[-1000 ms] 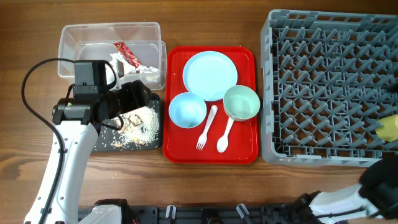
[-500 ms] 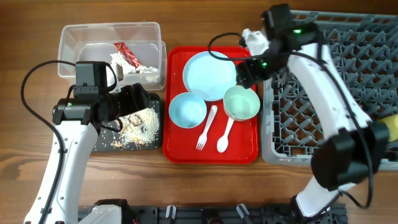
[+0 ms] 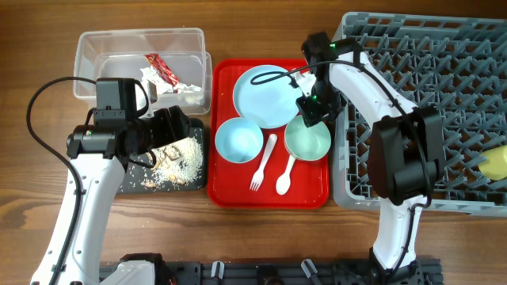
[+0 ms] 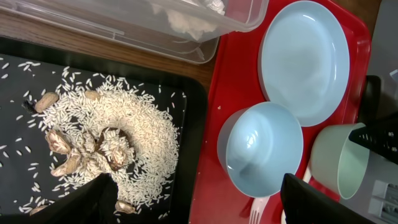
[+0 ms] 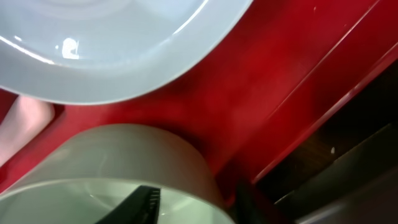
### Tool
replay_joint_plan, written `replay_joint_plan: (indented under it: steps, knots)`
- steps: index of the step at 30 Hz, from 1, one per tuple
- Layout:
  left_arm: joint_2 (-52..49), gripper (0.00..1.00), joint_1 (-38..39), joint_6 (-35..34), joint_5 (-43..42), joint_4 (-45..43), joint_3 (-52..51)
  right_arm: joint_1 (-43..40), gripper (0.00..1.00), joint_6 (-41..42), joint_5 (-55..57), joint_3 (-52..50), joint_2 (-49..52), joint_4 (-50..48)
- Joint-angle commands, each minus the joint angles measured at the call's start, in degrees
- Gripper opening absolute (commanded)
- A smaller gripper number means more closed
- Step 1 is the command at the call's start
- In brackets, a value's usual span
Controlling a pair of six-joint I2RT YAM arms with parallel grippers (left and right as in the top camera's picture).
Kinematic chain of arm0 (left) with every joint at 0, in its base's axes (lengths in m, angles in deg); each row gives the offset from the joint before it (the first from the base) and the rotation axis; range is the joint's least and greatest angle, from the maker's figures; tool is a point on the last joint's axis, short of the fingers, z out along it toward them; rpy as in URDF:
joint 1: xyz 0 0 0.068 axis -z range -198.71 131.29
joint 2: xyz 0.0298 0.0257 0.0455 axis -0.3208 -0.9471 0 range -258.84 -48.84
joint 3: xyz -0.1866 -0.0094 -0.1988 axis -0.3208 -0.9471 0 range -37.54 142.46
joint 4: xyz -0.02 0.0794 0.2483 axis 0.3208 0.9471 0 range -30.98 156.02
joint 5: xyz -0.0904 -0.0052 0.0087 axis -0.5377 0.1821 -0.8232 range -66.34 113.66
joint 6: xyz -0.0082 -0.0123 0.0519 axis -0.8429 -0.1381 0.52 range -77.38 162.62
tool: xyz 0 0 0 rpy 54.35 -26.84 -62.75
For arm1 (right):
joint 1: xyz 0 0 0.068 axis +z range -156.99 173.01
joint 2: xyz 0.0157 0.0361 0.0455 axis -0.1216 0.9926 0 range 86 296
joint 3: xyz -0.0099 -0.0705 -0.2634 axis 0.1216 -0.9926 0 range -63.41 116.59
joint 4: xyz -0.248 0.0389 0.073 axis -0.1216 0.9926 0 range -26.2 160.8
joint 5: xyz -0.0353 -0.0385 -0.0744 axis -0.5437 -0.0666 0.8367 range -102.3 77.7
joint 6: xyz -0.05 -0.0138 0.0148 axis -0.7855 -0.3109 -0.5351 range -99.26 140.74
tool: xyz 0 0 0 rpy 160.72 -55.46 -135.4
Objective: Sort waste into correct bins and load items into the dishwasher rack
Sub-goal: 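Grasp the green bowl with the right gripper and place it in the rack, then grasp the light-blue plate with the right gripper and stand it in the rack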
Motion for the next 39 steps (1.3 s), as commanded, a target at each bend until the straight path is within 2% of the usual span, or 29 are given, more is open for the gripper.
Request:
replay_joint_plan:
  steps: [1, 3, 6, 8, 14, 16, 18, 22, 24, 27, 30, 36, 37, 39]
  knots:
    - [0.4, 0.85, -0.3, 0.9, 0.7, 0.1, 0.0, 0.1, 0.29, 0.1, -0.4, -1.3, 1.2, 0.8]
    - [0.4, 0.85, -0.3, 0.9, 0.7, 0.2, 0.0, 0.1, 0.2, 0.3, -0.4, -2.6, 1.2, 0.7]
    - [0.4, 0.85, -0.3, 0.9, 0.7, 0.2, 0.0, 0.1, 0.15, 0.3, -0.3, -4.3, 1.2, 0.5]
    - [0.4, 0.85, -0.3, 0.9, 0.7, 0.2, 0.0, 0.1, 0.04, 0.5, -0.3, -4.7, 1.2, 0.2]
    - [0.4, 0.85, -0.3, 0.9, 0.7, 0.2, 0.0, -0.2, 0.04, 4.0, 1.8, -1.2, -1.8, 2.7]
    - [0.4, 0.85, -0.3, 0.9, 0.7, 0.3, 0.0, -1.4, 0.04, 6.4, 2.3, -0.1, -6.4, 1.6]
    - [0.4, 0.85, -0.3, 0.9, 0.7, 0.3, 0.0, -5.1, 0.04, 10.0, 3.1, 0.0, -15.1, -1.6]
    - [0.4, 0.85, -0.3, 0.9, 0.7, 0.2, 0.0, -12.9, 0.04, 10.5, 5.7, 0.0, -25.7, -8.5]
    - [0.4, 0.86, -0.3, 0.9, 0.8, 0.2, 0.0, -16.3, 0.04, 10.5, 11.6, 0.0, -28.2, -11.8]
    - [0.4, 0.89, -0.3, 0.9, 0.8, 0.2, 0.0, -21.1, 0.04, 10.4, 28.5, -0.1, -28.4, -17.1]
    - [0.4, 0.93, -0.3, 0.9, 0.8, -0.1, 0.0, -25.2, 0.04, 10.5, 40.5, -0.1, -28.2, -24.3]
    - [0.4, 0.95, -0.3, 0.9, 0.8, -1.6, 0.0, -31.9, 0.04, 10.3, 58.9, -0.2, -22.9, -37.6]
    - [0.4, 0.95, -0.3, 0.9, 0.8, -1.7, 0.0, -32.9, 0.04, 9.7, 63.2, -0.2, -21.3, -39.8]
    - [0.4, 0.95, -0.3, 0.9, 0.8, -1.7, 0.0, -35.2, 0.04, 2.7, 69.3, -0.2, -16.9, -46.4]
